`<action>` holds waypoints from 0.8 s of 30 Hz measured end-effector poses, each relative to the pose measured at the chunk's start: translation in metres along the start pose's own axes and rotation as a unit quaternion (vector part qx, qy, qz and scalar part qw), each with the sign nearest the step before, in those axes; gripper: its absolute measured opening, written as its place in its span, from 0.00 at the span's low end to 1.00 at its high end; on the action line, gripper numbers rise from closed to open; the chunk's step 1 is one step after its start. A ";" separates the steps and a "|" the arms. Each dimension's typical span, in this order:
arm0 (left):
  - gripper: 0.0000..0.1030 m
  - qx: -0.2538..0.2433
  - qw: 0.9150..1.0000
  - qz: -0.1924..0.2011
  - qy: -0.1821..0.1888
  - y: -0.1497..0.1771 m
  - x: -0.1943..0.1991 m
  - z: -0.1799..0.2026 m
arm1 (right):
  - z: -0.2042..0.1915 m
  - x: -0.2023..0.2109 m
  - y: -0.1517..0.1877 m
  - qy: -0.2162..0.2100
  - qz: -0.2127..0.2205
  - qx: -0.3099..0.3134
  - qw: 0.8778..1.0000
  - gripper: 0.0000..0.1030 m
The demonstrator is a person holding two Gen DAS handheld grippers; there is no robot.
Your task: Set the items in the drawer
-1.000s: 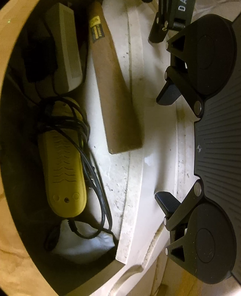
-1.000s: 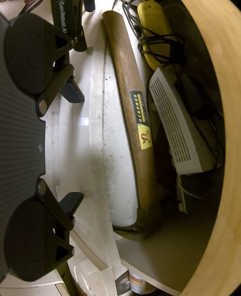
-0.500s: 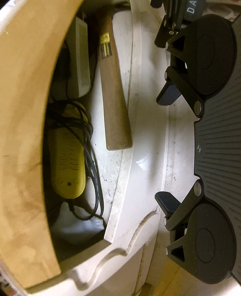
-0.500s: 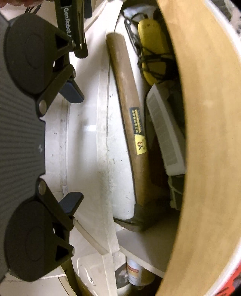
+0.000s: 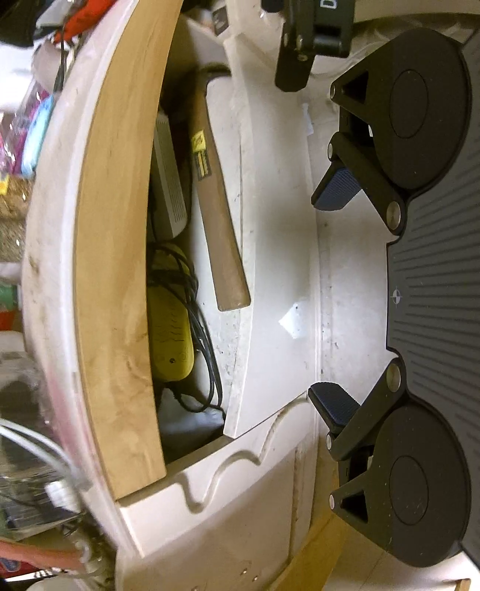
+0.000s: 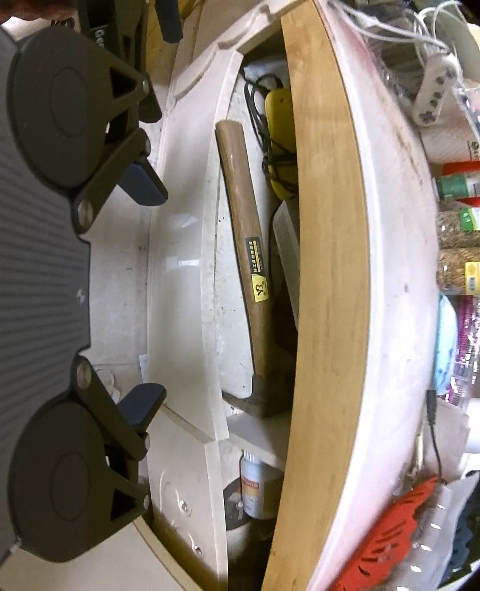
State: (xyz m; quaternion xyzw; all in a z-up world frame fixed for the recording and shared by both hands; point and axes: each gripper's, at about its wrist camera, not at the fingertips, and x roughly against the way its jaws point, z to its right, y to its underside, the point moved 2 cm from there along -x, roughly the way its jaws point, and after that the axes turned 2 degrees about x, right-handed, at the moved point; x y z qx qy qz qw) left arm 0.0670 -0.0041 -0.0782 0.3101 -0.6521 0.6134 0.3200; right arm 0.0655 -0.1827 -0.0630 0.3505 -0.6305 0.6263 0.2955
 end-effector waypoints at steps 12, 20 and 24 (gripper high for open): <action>1.00 0.009 1.000 0.003 0.015 0.009 0.061 -0.007 | -0.001 0.048 0.012 -0.013 0.005 0.012 1.000 1.00; 1.00 0.006 1.000 0.010 0.018 0.012 0.076 -0.011 | 0.000 0.069 0.022 -0.023 0.016 0.015 1.000 1.00; 1.00 0.004 1.000 0.009 0.021 0.013 0.075 -0.011 | 0.001 0.070 0.027 -0.026 0.015 0.011 0.999 1.00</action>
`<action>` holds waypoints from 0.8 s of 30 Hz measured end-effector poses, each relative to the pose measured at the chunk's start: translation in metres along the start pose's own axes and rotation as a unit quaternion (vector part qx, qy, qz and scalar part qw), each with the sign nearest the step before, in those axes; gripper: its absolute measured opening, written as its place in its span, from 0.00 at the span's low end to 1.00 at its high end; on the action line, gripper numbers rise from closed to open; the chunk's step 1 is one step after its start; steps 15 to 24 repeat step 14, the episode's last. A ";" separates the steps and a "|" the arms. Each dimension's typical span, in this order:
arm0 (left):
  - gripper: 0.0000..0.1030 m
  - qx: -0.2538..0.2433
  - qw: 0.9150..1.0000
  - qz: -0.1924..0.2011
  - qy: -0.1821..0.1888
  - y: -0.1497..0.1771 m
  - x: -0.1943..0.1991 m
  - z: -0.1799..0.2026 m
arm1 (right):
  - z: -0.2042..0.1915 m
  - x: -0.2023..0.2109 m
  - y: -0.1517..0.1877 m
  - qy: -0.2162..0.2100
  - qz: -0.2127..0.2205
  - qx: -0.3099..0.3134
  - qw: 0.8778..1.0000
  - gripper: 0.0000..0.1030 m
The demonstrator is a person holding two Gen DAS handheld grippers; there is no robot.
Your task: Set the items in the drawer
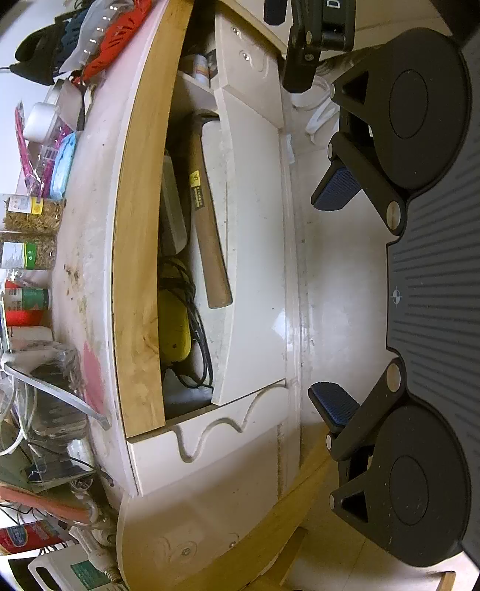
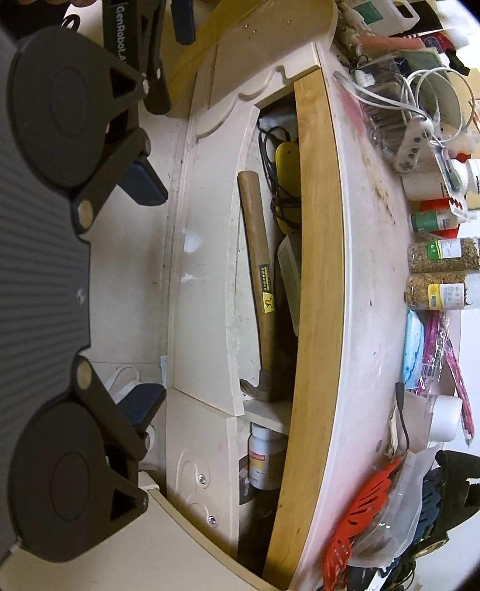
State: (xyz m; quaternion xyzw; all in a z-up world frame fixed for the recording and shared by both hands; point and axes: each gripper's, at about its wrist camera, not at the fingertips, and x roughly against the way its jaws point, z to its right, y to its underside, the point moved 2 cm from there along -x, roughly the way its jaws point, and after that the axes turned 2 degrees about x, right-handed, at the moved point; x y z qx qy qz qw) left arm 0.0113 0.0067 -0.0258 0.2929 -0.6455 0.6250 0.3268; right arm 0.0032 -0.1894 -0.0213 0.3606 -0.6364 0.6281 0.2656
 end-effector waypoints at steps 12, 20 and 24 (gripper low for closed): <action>1.00 0.002 1.000 0.008 0.014 0.001 -0.002 0.003 | -0.003 -0.001 0.002 -0.007 -0.006 0.001 1.000 1.00; 1.00 0.002 1.000 0.008 0.014 0.001 -0.003 0.004 | -0.004 -0.001 0.002 -0.008 -0.006 0.001 1.000 1.00; 1.00 0.002 1.000 0.008 0.014 0.001 -0.003 0.004 | -0.004 -0.001 0.002 -0.008 -0.006 0.001 1.000 1.00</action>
